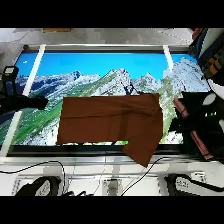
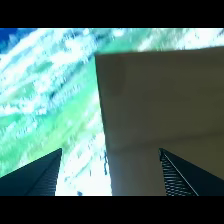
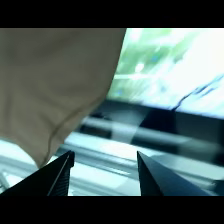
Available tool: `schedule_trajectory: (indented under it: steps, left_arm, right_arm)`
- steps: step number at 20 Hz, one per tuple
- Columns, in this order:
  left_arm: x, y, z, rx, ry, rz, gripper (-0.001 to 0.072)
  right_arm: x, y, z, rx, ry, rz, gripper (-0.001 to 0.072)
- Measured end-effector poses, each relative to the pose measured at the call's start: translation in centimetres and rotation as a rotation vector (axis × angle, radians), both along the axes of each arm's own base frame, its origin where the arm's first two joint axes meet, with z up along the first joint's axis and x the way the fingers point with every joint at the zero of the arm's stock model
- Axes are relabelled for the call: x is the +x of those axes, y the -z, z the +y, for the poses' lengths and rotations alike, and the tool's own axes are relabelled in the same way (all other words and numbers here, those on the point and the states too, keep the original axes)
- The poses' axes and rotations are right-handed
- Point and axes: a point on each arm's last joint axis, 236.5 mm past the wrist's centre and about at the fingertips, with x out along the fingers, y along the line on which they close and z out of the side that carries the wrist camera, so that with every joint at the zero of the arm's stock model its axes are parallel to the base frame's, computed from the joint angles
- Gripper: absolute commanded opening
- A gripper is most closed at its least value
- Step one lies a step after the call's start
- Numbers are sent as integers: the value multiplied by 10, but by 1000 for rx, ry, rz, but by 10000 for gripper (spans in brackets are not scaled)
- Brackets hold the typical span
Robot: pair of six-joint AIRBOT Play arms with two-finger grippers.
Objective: Fold the clothes and pants, and hang the long-sleeved shirts on hangers.
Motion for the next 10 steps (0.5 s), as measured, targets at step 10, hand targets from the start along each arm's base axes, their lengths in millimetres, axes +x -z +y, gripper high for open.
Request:
schedule_trajectory:
  steps: [10]
  left_arm:
    - [-28, 21, -7, -29, 34, 141, 694]
  right_arm:
    - [-7, 59, 46, 125, 169, -148, 320]
